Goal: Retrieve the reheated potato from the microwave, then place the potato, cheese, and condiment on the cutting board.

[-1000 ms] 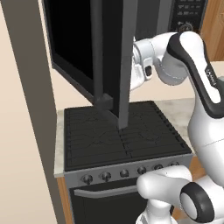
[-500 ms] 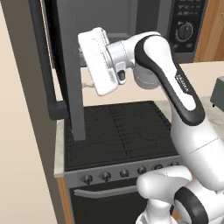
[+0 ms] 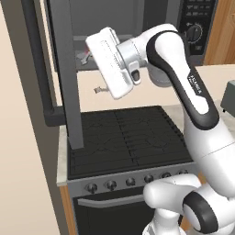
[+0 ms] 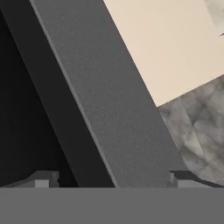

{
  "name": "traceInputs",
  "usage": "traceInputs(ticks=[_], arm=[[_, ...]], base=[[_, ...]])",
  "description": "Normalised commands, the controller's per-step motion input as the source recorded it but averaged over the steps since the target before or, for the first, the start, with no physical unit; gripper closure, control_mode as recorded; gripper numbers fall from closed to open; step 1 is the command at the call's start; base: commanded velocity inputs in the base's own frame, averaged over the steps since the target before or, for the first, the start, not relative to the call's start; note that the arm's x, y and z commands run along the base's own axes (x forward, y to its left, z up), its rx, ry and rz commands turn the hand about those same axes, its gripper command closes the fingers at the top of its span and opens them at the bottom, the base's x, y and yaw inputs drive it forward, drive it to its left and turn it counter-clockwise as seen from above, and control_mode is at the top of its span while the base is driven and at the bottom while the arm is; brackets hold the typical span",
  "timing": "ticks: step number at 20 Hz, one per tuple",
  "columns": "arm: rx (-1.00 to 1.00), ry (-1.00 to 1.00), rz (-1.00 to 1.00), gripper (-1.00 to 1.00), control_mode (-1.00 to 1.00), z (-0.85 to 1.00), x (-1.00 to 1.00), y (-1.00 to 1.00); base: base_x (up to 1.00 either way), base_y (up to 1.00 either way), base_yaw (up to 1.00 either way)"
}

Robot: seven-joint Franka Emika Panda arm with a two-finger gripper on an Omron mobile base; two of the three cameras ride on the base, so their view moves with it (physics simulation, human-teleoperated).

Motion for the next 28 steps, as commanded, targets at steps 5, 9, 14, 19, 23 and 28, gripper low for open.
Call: traceInputs(ticks=[5, 9, 14, 19, 23, 28], arm=[[-0.09, -0.28, 0.20, -1.00, -1.00, 0.03, -0.04, -0.66], [-0.14, -0.52, 0.25, -1.00, -1.00, 0.00, -0.08, -0.65], [-0.22, -0.70, 0.26, -1.00, -1.00, -0.05, 0.00, -0.56], [-0.28, -0.81, 0.10, -1.00, -1.00, -0.07, 0.07, -0.35], [-0.17, -0.80, 0.04, -1.00, -1.00, -0.05, 0.30, -0.14], [-0.03, -0.52, 0.02, -1.00, -1.00, 0.03, 0.43, -0.19]], base=[[0.00, 0.00, 0.00], [0.00, 0.00, 0.00], [0.00, 0.00, 0.00], [0.00, 0.00, 0.00], [0.00, 0.00, 0.00], [0.00, 0.00, 0.00]])
